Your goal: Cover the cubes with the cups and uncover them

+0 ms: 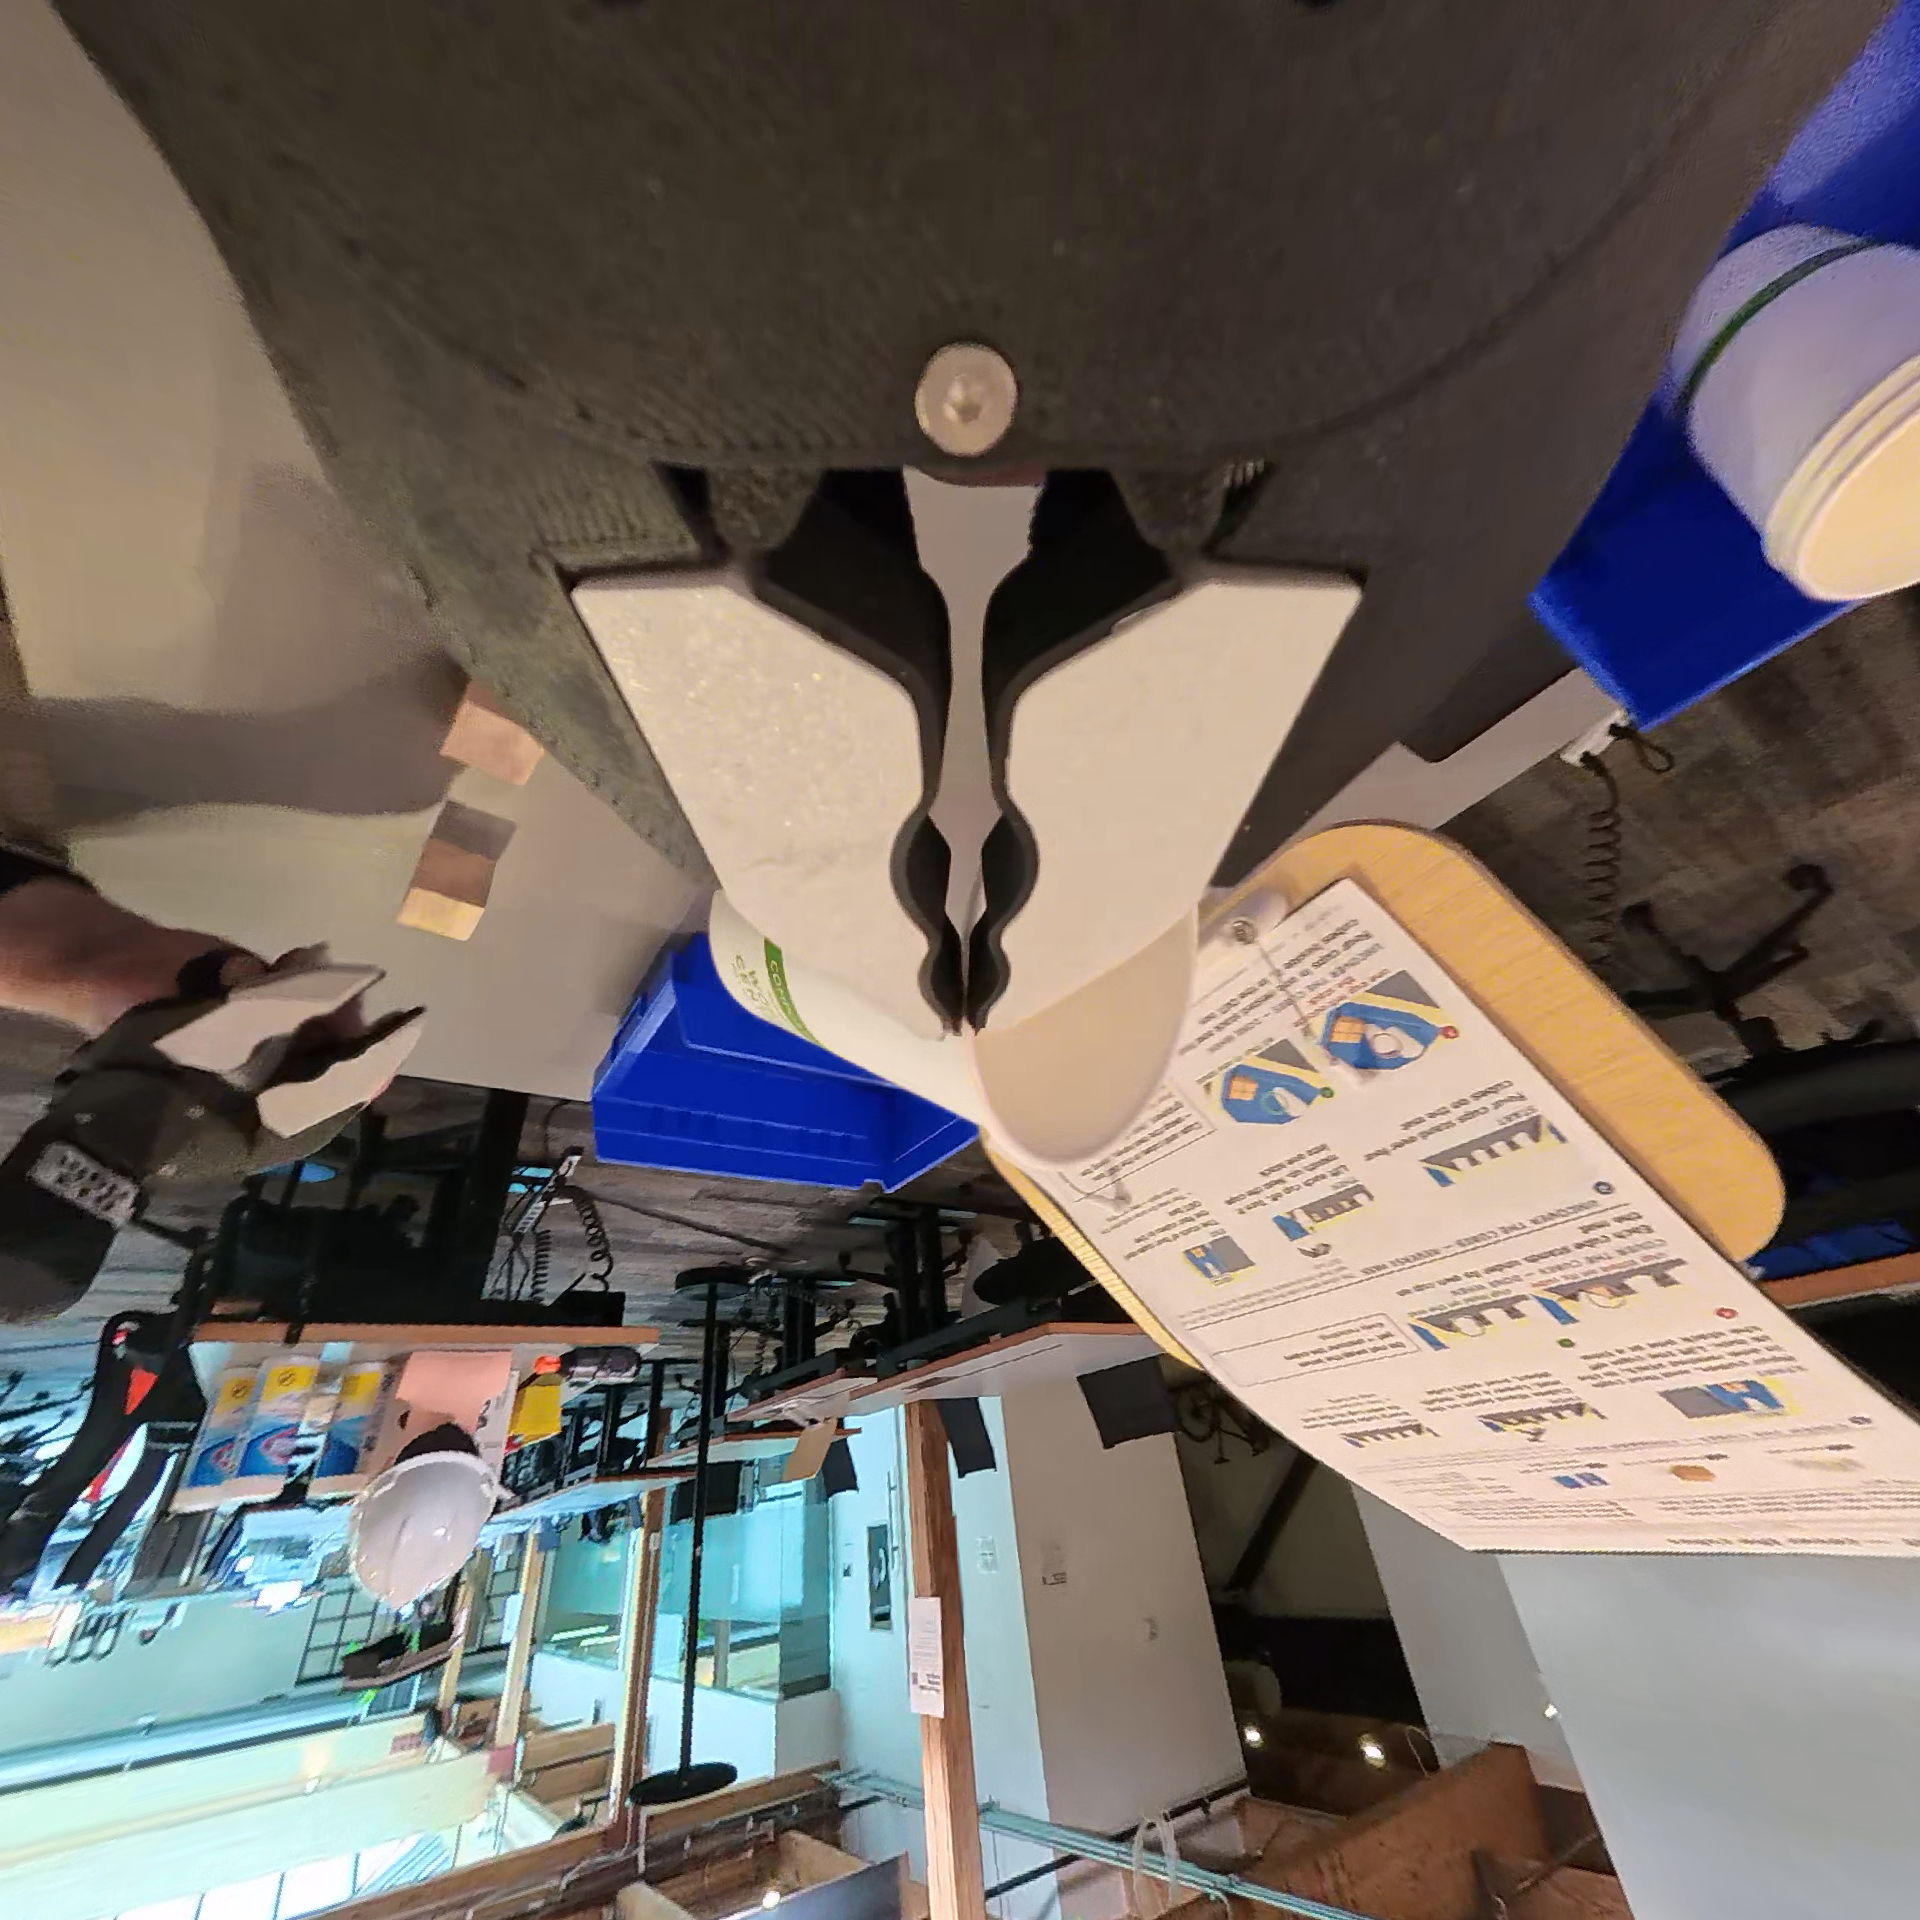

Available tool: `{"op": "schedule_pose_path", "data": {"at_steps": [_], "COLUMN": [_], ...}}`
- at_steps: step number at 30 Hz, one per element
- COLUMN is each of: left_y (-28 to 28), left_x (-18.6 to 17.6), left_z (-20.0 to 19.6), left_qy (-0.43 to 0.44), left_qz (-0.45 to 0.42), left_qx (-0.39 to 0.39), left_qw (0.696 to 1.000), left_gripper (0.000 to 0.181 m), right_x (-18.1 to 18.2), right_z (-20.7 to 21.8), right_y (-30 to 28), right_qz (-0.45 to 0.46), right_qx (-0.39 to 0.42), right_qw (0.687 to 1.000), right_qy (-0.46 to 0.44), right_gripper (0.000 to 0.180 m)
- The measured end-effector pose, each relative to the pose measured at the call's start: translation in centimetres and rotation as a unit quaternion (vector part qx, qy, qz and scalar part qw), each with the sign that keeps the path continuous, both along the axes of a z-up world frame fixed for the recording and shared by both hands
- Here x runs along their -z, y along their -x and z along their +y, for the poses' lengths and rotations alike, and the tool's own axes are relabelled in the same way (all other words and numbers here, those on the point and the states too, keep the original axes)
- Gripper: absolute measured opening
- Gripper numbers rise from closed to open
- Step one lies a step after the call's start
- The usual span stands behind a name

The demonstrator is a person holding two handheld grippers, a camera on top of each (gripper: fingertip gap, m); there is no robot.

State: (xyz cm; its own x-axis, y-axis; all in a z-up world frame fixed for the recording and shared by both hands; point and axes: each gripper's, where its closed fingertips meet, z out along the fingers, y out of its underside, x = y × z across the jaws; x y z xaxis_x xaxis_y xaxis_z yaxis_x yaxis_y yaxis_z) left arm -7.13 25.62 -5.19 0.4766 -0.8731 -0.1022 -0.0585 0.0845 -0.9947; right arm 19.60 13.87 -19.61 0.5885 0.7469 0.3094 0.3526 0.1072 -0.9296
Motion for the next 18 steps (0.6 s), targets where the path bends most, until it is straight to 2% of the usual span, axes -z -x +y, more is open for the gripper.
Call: {"op": "schedule_pose_path", "data": {"at_steps": [2,7,10,13,16,18], "left_y": [-1.0,-3.8,-5.8,-7.2,-8.5,-9.1], "left_x": [0.2,0.3,0.6,1.0,1.9,2.2], "left_z": [-0.4,-1.5,-2.4,-3.2,-3.9,-4.2], "left_qy": [0.011,0.027,0.029,0.026,0.031,0.040], "left_qz": [-0.009,-0.034,-0.035,-0.033,-0.035,-0.048], "left_qx": [0.013,0.045,0.056,0.060,0.069,0.077], "left_qw": [1.000,0.998,0.997,0.997,0.997,0.995], "left_gripper": [0.001,0.000,0.000,0.000,0.000,0.000], "right_x": [-0.9,-1.2,-2.5,-4.6,-5.1,-4.8], "right_z": [0.2,3.9,6.1,7.2,7.6,7.3], "right_y": [3.1,11.1,14.1,14.3,14.6,14.5], "right_qz": [0.030,0.088,0.165,0.238,0.253,0.256], "right_qx": [-0.021,-0.026,-0.038,-0.043,-0.049,-0.074], "right_qw": [0.999,0.992,0.979,0.964,0.958,0.954], "right_qy": [0.013,0.083,0.111,0.109,0.123,0.139], "right_gripper": [0.038,0.124,0.143,0.138,0.126,0.086]}}
